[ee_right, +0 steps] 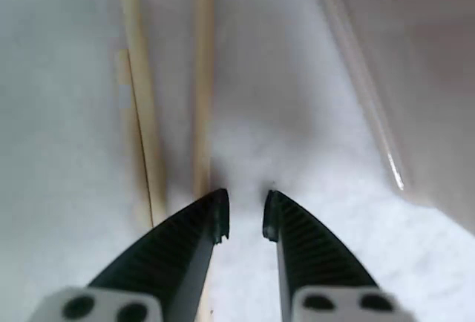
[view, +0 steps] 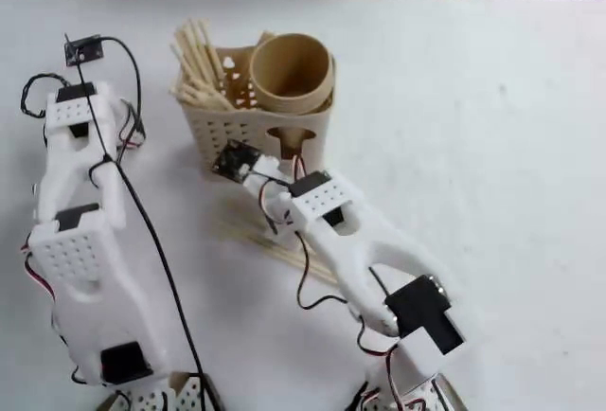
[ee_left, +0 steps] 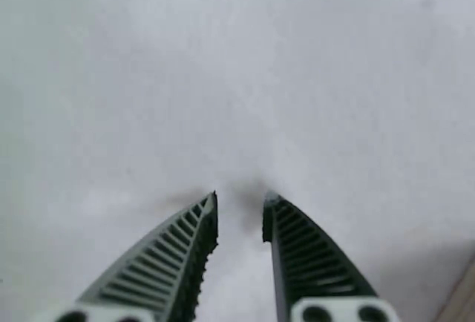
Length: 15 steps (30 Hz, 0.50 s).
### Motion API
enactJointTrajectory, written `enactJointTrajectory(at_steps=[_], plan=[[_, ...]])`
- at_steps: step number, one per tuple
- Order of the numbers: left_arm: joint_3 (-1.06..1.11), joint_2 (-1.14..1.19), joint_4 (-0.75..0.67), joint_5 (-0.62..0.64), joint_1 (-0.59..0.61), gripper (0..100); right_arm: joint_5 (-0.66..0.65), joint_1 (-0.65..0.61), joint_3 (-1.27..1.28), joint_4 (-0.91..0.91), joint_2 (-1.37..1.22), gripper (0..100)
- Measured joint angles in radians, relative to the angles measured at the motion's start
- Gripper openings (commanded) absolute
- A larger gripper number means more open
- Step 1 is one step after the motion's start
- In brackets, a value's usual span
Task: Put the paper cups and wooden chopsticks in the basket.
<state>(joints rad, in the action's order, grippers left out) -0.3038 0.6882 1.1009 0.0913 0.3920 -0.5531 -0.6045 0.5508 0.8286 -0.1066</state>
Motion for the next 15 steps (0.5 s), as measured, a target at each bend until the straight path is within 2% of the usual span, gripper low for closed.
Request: enactJointTrajectory(at_steps=[7,11,15], plan=[[0.0,0.0,0.0,0.0,0.0,12,0.0,-0.014,0.064,0.015,0.129,9.4],[0.0,0.0,0.0,0.0,0.0,12,0.0,-0.049,0.181,-0.043,0.25,9.5],[0.0,0.0,0.0,0.0,0.0,12,0.0,-0.048,0.203,-0.069,0.258,9.5]])
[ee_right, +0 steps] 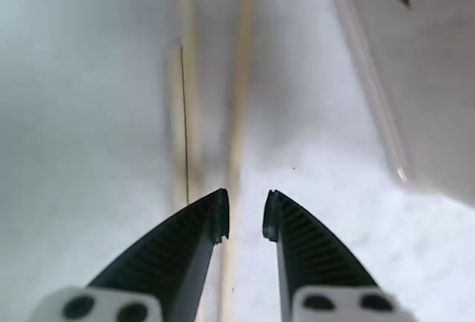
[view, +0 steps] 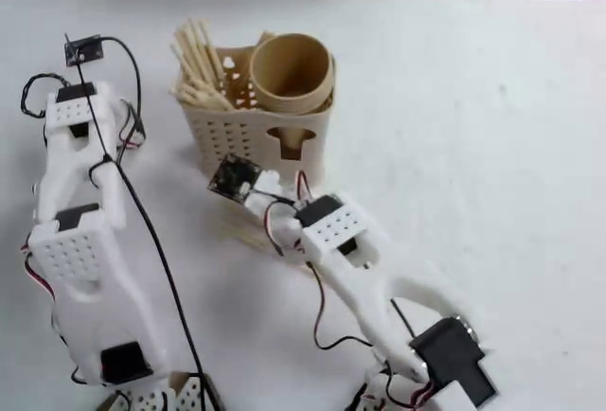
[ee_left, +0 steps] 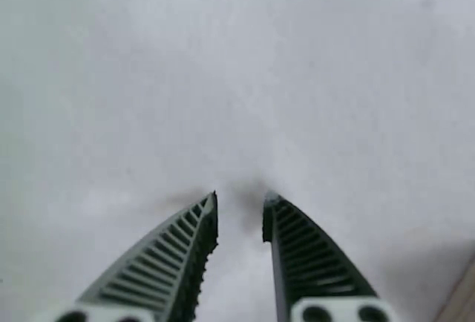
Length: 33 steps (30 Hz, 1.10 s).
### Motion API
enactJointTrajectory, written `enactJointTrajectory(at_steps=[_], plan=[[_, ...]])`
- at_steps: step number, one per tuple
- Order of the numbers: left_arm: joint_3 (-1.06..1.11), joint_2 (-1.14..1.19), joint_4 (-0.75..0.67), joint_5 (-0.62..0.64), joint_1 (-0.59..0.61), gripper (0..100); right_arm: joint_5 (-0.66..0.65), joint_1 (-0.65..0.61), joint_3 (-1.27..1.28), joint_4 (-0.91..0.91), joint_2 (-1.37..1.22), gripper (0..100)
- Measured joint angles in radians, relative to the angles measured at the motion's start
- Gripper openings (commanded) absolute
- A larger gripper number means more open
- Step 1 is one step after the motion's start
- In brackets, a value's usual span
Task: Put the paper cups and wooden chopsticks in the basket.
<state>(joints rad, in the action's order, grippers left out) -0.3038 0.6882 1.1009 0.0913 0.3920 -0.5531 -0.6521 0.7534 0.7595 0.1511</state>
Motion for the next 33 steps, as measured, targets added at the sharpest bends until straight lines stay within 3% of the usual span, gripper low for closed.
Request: enactJointTrajectory(at_steps=[12,15,19,24,33], plan=[[0.0,0.0,0.0,0.0,0.0,12,0.0,0.037,-0.083,-0.038,-0.203,8.9],[0.0,0.0,0.0,0.0,0.0,12,-0.002,0.037,-0.086,-0.035,-0.206,1.5],[0.0,0.0,0.0,0.0,0.0,12,0.0,0.048,-0.097,-0.014,-0.201,1.4],[0.0,0.0,0.0,0.0,0.0,12,0.015,0.044,-0.087,0.11,-0.025,1.6],[0.0,0.0,-0.023,0.0,0.0,12,0.12,0.009,-0.04,0.215,0.606,1.6]])
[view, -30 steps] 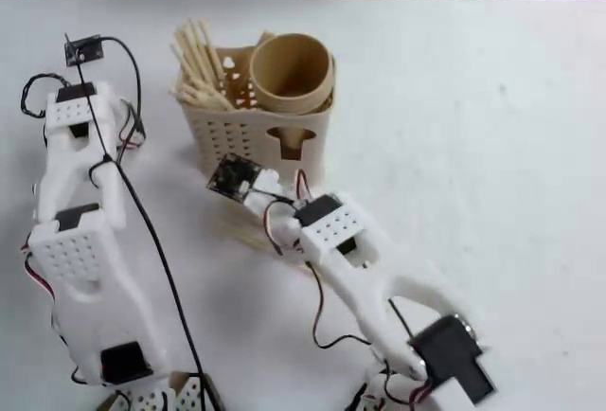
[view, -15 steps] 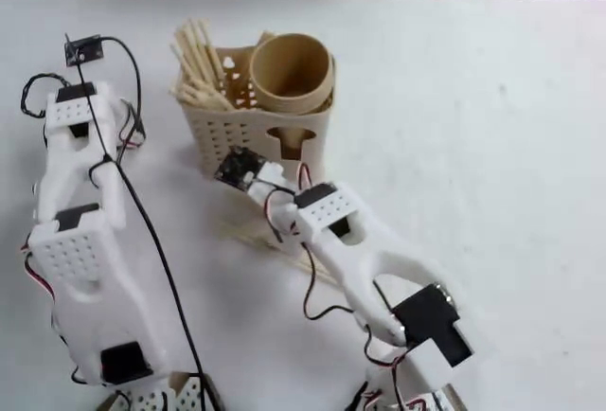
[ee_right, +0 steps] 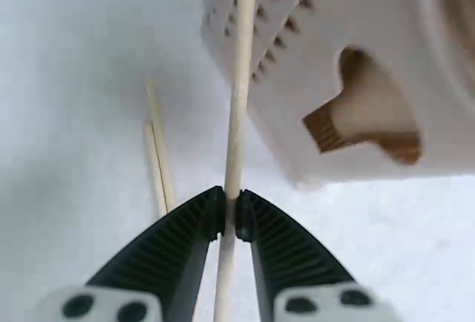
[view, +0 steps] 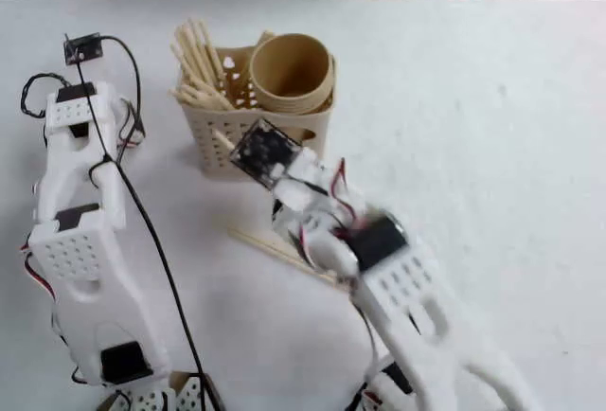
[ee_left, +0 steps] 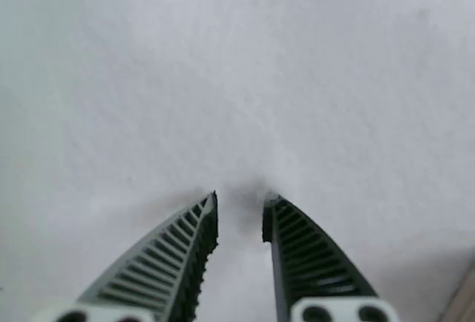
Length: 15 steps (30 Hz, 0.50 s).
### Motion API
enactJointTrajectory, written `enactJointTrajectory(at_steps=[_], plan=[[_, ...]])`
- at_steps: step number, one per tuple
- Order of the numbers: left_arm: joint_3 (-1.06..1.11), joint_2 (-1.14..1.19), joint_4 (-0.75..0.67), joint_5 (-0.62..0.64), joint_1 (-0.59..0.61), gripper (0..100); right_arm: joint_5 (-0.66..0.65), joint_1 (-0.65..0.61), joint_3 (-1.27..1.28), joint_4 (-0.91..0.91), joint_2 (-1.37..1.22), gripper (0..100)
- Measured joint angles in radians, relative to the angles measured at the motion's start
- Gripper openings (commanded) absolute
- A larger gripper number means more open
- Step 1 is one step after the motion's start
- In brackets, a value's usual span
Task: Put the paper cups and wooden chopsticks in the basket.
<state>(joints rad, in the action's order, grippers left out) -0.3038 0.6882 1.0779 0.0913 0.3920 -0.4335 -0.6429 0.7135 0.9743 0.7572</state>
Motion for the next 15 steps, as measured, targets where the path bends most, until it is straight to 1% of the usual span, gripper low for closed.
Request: enactJointTrajectory(at_steps=[3,7,11,15], plan=[[0.0,0.0,-0.002,0.0,0.0,12,0.002,-0.046,-0.064,-0.021,0.129,1.6],[0.0,0.0,-0.009,0.0,0.0,12,0.032,-0.069,-0.235,-0.14,0.129,1.7],[0.0,0.0,-0.009,0.0,0.002,12,0.071,-0.068,-0.384,-0.376,-0.003,1.7],[0.0,0.0,-0.009,0.0,0.002,12,0.072,-0.068,-0.517,-0.617,-0.218,1.7]])
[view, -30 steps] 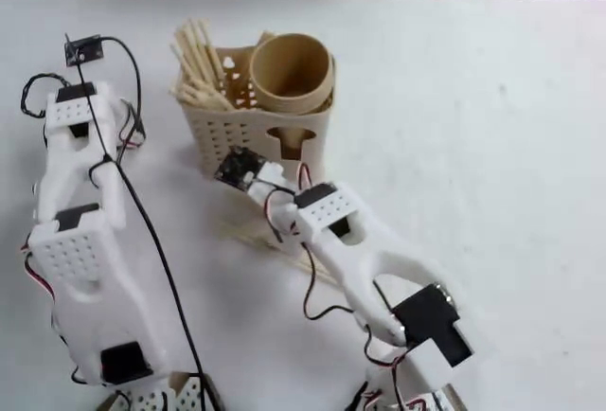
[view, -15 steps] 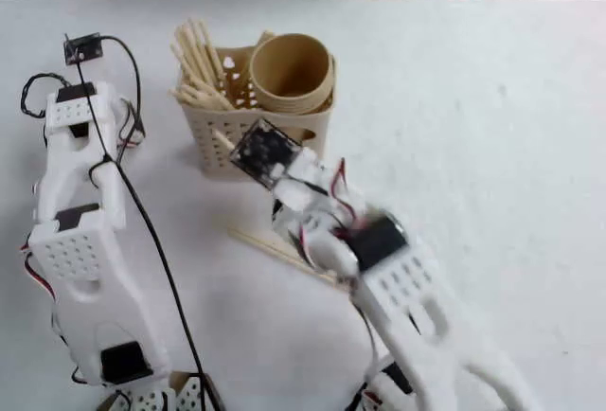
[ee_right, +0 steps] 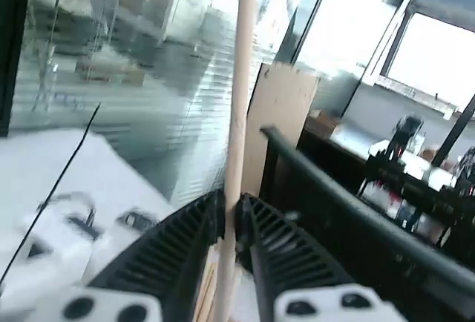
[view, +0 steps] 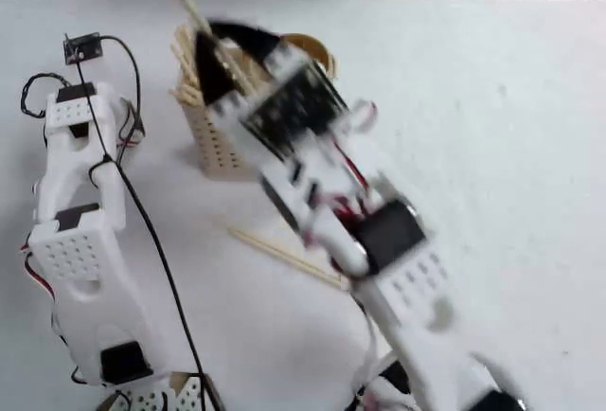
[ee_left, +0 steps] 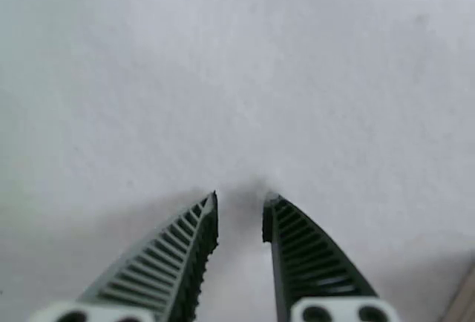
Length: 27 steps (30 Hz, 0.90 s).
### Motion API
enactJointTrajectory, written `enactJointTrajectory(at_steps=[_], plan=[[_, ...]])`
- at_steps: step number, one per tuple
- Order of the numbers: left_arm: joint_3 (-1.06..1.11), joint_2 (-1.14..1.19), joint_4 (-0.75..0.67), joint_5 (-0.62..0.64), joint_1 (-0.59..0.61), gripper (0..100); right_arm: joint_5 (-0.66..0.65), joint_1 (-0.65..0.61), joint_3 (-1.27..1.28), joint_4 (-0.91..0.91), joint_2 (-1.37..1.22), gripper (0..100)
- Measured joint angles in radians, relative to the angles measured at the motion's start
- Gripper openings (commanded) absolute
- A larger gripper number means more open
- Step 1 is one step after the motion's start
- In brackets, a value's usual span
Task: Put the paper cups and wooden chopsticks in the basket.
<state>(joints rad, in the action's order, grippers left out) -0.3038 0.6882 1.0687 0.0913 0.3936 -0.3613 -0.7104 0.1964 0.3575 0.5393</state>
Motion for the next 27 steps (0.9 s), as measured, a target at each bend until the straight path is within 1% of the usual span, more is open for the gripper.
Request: enactJointTrajectory(at_steps=[4,7,10,19,21,24,27], plan=[[0.0,0.0,0.0,0.0,0.0,12,-0.006,0.0,-0.186,-0.061,-0.252,1.7],[0.0,0.0,-0.003,0.0,0.0,12,-0.006,0.0,-0.322,-0.063,-0.419,1.7],[0.0,0.0,-0.003,0.0,0.0,12,-0.006,0.002,-0.4,-0.046,-0.519,1.7],[0.0,0.0,-0.003,0.0,0.0,12,-0.006,0.012,-0.433,0.012,-0.542,1.9],[0.0,0.0,-0.003,0.0,0.0,12,-0.002,0.009,-0.433,0.028,-0.542,4.8],[0.0,0.0,-0.003,0.0,0.0,12,0.038,0.009,-0.433,0.029,-0.542,10.6],[0.0,0.0,-0.003,0.0,0.0,12,0.055,0.009,-0.433,0.029,-0.542,9.1]])
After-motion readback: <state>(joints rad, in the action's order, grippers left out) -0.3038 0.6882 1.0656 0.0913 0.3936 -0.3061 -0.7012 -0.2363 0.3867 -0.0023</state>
